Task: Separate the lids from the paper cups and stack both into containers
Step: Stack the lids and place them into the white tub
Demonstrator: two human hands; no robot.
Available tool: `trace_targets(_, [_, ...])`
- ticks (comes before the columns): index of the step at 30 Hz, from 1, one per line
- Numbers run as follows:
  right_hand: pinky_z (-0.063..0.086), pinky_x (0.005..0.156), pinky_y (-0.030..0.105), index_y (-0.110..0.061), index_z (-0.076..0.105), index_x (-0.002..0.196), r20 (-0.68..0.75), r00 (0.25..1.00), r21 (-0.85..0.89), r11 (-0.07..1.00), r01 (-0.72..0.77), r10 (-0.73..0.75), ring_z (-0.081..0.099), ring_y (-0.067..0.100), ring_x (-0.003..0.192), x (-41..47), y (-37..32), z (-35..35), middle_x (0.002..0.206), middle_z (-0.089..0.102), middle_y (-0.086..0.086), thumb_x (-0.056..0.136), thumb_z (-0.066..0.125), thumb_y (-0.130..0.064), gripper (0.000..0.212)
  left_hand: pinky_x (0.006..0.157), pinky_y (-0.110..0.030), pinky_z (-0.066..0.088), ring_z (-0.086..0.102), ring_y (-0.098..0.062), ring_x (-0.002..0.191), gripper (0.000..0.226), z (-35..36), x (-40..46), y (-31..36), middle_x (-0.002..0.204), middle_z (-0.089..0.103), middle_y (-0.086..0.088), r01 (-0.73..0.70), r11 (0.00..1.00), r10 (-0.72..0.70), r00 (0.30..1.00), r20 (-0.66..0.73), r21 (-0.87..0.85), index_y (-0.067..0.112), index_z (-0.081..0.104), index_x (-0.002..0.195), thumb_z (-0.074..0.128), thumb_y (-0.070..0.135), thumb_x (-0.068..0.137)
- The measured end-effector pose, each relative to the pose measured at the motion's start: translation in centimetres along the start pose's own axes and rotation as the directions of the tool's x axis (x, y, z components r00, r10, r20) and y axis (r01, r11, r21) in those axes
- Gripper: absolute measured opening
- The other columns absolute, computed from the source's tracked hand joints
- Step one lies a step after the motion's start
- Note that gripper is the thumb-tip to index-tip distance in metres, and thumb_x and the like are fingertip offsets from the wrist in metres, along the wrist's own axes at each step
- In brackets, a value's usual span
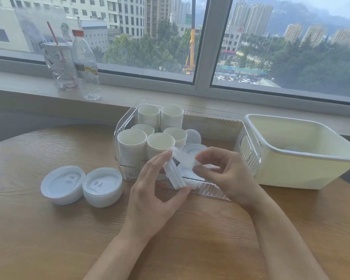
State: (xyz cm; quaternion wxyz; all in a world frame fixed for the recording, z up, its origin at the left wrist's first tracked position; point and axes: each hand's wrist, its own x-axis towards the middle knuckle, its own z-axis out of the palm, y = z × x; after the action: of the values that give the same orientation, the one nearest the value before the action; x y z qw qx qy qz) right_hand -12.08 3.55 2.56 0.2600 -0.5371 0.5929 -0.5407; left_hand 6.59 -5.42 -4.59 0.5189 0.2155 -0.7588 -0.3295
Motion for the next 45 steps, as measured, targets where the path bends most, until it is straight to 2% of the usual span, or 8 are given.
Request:
trace_targets(6, [0.058,0.098,0.049,0.007,0.069,0.101,0.215,0.977,0.093,0.996,-0.016,-0.005,0.068,0.043,0.111,-0.3,-0.3,0.5,0.11,0.071,0.027,0.092,0.075,0.002,0.012,0.092,-0.045,0.06,0.066,-0.025,0.122,0.079,-0.1,0.1,0.1,0.137,0.064,0.007,0.025,0.999,-0.026,0.999,-0.025,-0.04,0.029,0.05,0.149,0.091,0.027,0.081])
trace_targets(15, [0.052,0.102,0.049,-0.004,0.078,0.109,0.299,0.954,-0.058,0.998,0.008,0.009,0.066,0.025,0.121,-0.4,-0.4,0.5,0.125,0.073,0.003,0.093,0.077,-0.009,0.016,0.093,-0.047,0.059,0.066,-0.025,0.122,0.073,-0.2,0.1,0.6,0.137,0.064,0.006,-0.005,0.998,0.005,1.0,0.012,-0.057,0.025,0.055,0.145,0.088,0.03,0.08])
trace_targets(19, [0.047,0.11,0.039,-0.029,0.068,0.133,0.244,0.968,-0.165,0.986,-0.008,0.049,0.055,0.014,0.133,-0.4,-0.5,0.1,0.136,0.065,-0.01,0.083,0.089,-0.023,0.055,0.095,-0.043,0.058,0.063,-0.02,0.126,0.071,-0.3,0.2,1.1,0.14,0.06,0.01,-0.039,0.998,0.041,0.998,0.051,-0.052,0.022,0.056,0.142,0.086,0.028,0.078])
trace_targets(22, [0.044,0.116,0.041,-0.031,0.052,0.15,0.305,0.946,-0.209,0.977,-0.047,0.11,0.052,0.007,0.14,-0.5,-0.8,-0.2,0.144,0.062,-0.014,0.084,0.088,-0.023,0.075,0.103,-0.038,0.055,0.058,-0.019,0.135,0.074,-0.4,0.2,1.4,0.144,0.059,0.01,-0.06,0.997,0.064,0.995,0.08,-0.055,0.022,0.056,0.144,0.087,0.024,0.076])
trace_targets(29, [0.042,0.119,0.042,-0.032,0.045,0.154,0.258,0.961,-0.23,0.973,-0.036,0.097,0.053,0.006,0.139,-0.8,-1.4,-1.2,0.148,0.06,-0.011,0.086,0.086,-0.016,0.081,0.091,-0.007,0.049,0.058,-0.009,0.131,0.081,-0.3,0.2,2.1,0.144,0.06,0.007,-0.059,0.994,0.065,0.996,0.066,-0.089,0.017,0.056,0.146,0.094,0.01,0.075])
trace_targets(35, [0.041,0.121,0.04,-0.028,0.044,0.156,0.312,0.942,-0.262,0.964,-0.043,0.127,0.054,0.003,0.139,-0.8,-1.4,-1.3,0.148,0.059,-0.015,0.086,0.086,-0.014,0.083,0.092,-0.02,0.057,0.058,-0.015,0.135,0.083,-0.2,0.2,1.7,0.151,0.054,0.016,-0.063,0.988,0.076,0.993,0.094,-0.139,0.027,0.053,0.15,0.092,0.024,0.076])
trace_targets(40, [0.041,0.119,0.045,-0.025,0.052,0.152,0.294,0.948,-0.262,0.964,-0.044,0.123,0.059,0.009,0.135,-0.7,-1.5,-1.2,0.146,0.062,-0.013,0.086,0.087,-0.017,0.076,0.104,-0.014,0.047,0.053,-0.01,0.141,0.082,-0.2,0.2,1.7,0.153,0.053,0.011,-0.109,0.992,0.115,0.987,0.115,-0.06,0.023,0.056,0.148,0.094,0.023,0.076])
trace_targets(45, [0.043,0.116,0.043,-0.033,0.056,0.149,0.265,0.959,-0.306,0.952,-0.012,0.097,0.062,0.007,0.13,-0.5,-1.0,-0.4,0.139,0.066,-0.016,0.085,0.087,-0.029,0.07,0.095,-0.015,0.052,0.058,-0.009,0.135,0.075,-0.2,0.1,1.7,0.151,0.054,0.01,-0.113,0.993,0.116,0.987,0.111,-0.032,0.022,0.06,0.146,0.093,0.024,0.078])
